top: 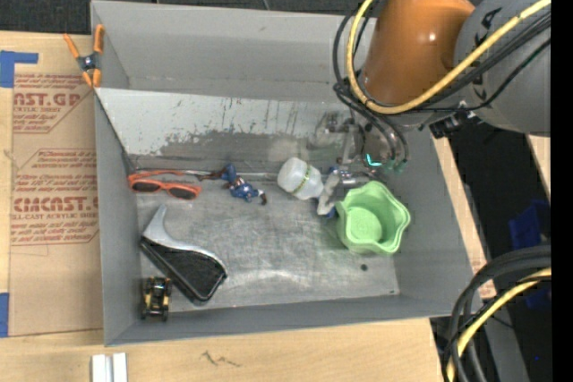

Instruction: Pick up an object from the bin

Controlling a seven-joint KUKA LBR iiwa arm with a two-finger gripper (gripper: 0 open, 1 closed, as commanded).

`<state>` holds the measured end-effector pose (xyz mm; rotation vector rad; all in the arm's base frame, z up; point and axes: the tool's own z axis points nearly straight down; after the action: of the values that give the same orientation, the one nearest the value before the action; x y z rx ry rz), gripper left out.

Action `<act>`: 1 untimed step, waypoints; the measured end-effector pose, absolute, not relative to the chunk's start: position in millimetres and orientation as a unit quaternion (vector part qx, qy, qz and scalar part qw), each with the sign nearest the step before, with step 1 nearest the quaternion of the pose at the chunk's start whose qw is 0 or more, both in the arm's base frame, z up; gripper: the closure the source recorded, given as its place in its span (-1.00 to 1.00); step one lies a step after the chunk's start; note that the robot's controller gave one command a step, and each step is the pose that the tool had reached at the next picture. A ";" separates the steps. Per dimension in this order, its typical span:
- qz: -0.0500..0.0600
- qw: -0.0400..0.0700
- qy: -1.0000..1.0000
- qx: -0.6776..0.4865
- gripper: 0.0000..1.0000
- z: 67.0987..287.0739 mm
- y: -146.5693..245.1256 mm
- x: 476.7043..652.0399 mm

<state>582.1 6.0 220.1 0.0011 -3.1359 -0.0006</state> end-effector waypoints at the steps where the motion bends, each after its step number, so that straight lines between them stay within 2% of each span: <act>1: 0.000 -0.001 -1.000 0.000 -1.00 225.0 6.0 583.6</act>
Offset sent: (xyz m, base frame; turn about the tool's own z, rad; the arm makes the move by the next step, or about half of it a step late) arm 0.0006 -0.0539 -0.1127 0.0005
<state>583.6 6.0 225.0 0.0010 -3.1440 -0.0008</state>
